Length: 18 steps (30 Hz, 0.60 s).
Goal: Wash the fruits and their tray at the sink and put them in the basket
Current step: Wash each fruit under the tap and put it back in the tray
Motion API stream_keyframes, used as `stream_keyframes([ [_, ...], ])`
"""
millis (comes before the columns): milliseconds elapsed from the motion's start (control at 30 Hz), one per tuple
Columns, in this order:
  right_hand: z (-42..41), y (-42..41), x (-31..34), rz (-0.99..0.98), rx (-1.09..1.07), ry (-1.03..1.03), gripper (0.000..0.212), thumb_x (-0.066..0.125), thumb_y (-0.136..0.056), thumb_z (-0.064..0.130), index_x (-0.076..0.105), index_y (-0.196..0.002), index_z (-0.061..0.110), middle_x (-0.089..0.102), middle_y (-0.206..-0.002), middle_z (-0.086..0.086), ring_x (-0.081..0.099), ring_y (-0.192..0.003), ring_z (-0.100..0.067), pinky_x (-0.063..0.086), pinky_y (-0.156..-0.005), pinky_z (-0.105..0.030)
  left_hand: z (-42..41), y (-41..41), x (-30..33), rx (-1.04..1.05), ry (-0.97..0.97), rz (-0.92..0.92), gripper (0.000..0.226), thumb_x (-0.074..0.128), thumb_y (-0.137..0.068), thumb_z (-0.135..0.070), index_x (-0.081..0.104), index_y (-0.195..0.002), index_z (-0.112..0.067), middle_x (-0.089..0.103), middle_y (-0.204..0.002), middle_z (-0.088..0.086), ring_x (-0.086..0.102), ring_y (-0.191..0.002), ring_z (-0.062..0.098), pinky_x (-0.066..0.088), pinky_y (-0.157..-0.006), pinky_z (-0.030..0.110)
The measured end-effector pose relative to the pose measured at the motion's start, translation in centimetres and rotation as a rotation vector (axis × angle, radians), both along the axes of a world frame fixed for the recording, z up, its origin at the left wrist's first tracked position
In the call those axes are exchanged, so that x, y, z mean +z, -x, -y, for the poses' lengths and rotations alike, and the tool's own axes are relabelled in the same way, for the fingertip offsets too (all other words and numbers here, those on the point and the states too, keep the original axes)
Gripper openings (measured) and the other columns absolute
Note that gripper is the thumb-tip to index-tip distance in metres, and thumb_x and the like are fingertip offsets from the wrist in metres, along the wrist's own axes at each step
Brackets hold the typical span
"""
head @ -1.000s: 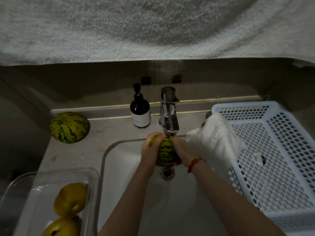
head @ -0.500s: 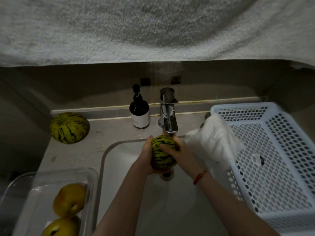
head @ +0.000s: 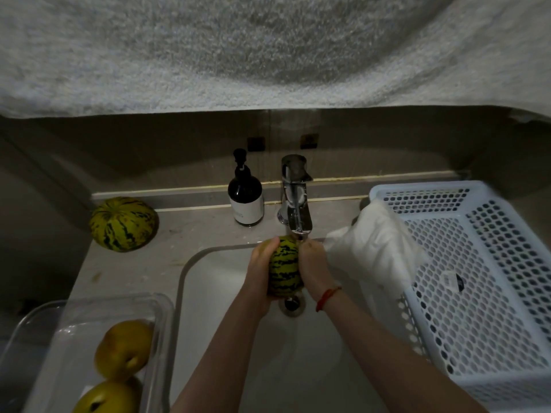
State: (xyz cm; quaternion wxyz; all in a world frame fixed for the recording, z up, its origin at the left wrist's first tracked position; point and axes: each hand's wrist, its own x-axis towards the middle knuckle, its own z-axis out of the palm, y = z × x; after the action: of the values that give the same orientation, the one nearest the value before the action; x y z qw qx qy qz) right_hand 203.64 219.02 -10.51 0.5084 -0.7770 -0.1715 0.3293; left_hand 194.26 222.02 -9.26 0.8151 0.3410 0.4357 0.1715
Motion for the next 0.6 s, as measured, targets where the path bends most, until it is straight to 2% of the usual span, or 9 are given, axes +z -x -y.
stream_keyframes([
  [67,1.0,0.7,0.5,0.188,0.105,-0.053,0.023,0.050,-0.095,0.029,0.062,-0.082,0.014,0.058,-0.078,-0.005,0.058,-0.074,-0.017,0.043,-0.064,-0.017,-0.4,-0.3,0.3,-0.039,0.033,-0.050,0.056,0.043,-0.089,-0.057,0.062,-0.118,-0.014,0.068,-0.111,0.016,0.067,-0.097,0.029,0.056,-0.076,0.041],
  [100,1.5,1.0,0.7,0.290,0.169,-0.072,0.021,0.052,-0.094,0.031,0.065,-0.093,0.014,0.058,-0.081,-0.002,0.057,-0.075,-0.013,0.040,-0.064,-0.012,-0.6,-0.4,0.4,-0.063,0.058,-0.065,0.056,0.040,-0.089,-0.058,0.068,-0.109,-0.013,0.070,-0.103,0.014,0.068,-0.091,0.027,0.055,-0.075,0.039],
  [167,2.3,0.8,0.7,0.439,0.310,-0.120,0.030,0.056,-0.091,0.032,0.062,-0.113,0.012,0.055,-0.098,-0.001,0.055,-0.087,-0.012,0.040,-0.073,-0.012,-0.8,-0.5,0.6,-0.136,0.113,-0.056,0.054,0.042,-0.086,-0.057,0.075,-0.087,-0.015,0.073,-0.087,0.011,0.069,-0.081,0.024,0.054,-0.071,0.034],
  [233,3.0,-0.1,1.0,0.467,0.471,-0.118,0.039,0.061,-0.088,0.031,0.058,-0.123,0.013,0.052,-0.112,-0.004,0.053,-0.098,-0.012,0.044,-0.086,-0.016,-0.8,-0.4,0.4,-0.186,0.144,-0.041,0.053,0.040,-0.086,-0.055,0.078,-0.076,-0.019,0.074,-0.079,0.008,0.068,-0.082,0.023,0.053,-0.073,0.034],
  [300,3.5,-1.1,0.9,0.423,0.573,-0.097,0.043,0.065,-0.086,0.030,0.057,-0.125,0.014,0.054,-0.116,-0.006,0.054,-0.103,-0.015,0.046,-0.091,-0.023,-0.7,-0.1,0.1,-0.204,0.153,-0.017,0.054,0.037,-0.091,-0.053,0.078,-0.075,-0.024,0.075,-0.078,0.005,0.070,-0.080,0.023,0.056,-0.073,0.036],
  [367,3.4,-1.4,0.6,0.314,0.530,-0.077,0.035,0.066,-0.084,0.031,0.063,-0.114,0.013,0.060,-0.107,-0.006,0.058,-0.099,-0.017,0.049,-0.088,-0.025,-0.4,0.2,-0.1,-0.214,0.169,0.008,0.060,0.031,-0.093,-0.058,0.079,-0.073,-0.027,0.075,-0.078,0.005,0.073,-0.072,0.019,0.057,-0.067,0.035],
  [433,2.7,-1.2,0.7,0.114,0.363,-0.063,0.025,0.064,-0.085,0.033,0.068,-0.098,0.013,0.066,-0.098,-0.006,0.063,-0.092,-0.021,0.052,-0.087,-0.033,-0.1,0.2,0.0,-0.188,0.128,-0.031,0.066,0.025,-0.093,-0.062,0.078,-0.085,-0.023,0.075,-0.084,0.007,0.072,-0.077,0.020,0.057,-0.065,0.034],
  [500,2.1,-1.1,0.5,0.017,0.274,-0.016,0.026,0.061,-0.087,0.034,0.070,-0.092,0.011,0.069,-0.094,-0.009,0.066,-0.091,-0.024,0.052,-0.089,-0.041,0.2,-0.4,0.3,-0.137,-0.012,-0.106,0.061,0.023,-0.096,-0.058,0.065,-0.112,-0.017,0.070,-0.101,0.013,0.068,-0.093,0.025,0.057,-0.075,0.039],
  [600,1.5,-1.2,0.4,-0.120,0.268,0.074,0.027,0.052,-0.091,0.037,0.067,-0.092,0.015,0.068,-0.099,-0.009,0.063,-0.101,-0.031,0.051,-0.091,-0.042,0.3,-0.9,0.8,-0.073,-0.318,-0.213,0.040,0.039,-0.097,-0.044,0.044,-0.130,-0.022,0.054,-0.117,0.010,0.057,-0.104,0.025,0.052,-0.086,0.040],
])
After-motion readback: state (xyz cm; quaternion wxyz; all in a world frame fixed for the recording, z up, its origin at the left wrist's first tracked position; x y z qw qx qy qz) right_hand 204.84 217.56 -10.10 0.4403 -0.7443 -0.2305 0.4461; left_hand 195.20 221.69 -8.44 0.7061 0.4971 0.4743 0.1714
